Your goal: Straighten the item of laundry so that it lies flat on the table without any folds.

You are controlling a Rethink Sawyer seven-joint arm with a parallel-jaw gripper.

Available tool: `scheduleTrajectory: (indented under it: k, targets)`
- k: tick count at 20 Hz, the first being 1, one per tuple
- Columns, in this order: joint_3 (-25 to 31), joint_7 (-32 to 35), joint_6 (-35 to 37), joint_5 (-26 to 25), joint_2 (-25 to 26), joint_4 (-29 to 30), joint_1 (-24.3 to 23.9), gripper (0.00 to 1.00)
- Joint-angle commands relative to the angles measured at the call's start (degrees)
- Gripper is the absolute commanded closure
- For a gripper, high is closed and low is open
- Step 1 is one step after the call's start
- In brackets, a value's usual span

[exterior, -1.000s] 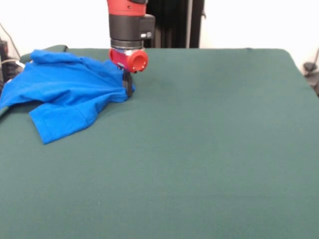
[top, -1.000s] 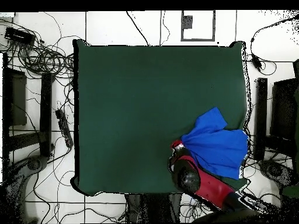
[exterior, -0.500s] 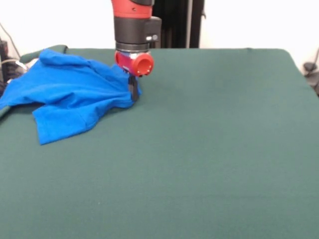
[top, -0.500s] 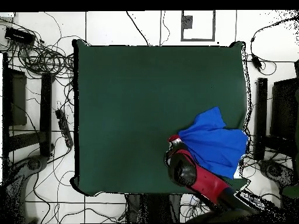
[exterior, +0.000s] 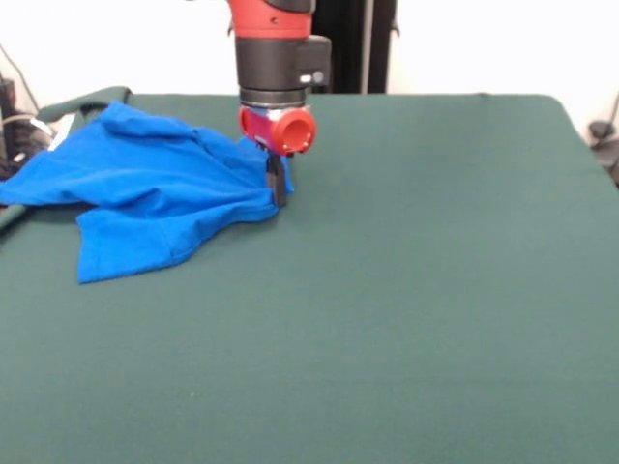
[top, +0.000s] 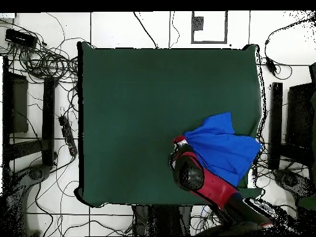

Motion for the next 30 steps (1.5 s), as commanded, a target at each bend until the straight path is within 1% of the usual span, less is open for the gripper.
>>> scheduleTrajectory:
  k: [1,6,16,25,30]
  targets:
    - [8.23,13.43,7.54,6.04,-0.54,0.46,3.83,1.0]
    - [8.79,13.45,7.32,7.63,-0.32,-0.4,4.76,1.0]
    - [8.44,13.07,8.69,13.2,-0.5,-2.96,8.39,1.0]
    - [6.97,11.84,8.89,19.42,2.23,-8.12,13.49,1.0]
    - [6.55,11.22,8.91,21.86,3.46,-10.09,15.19,1.0]
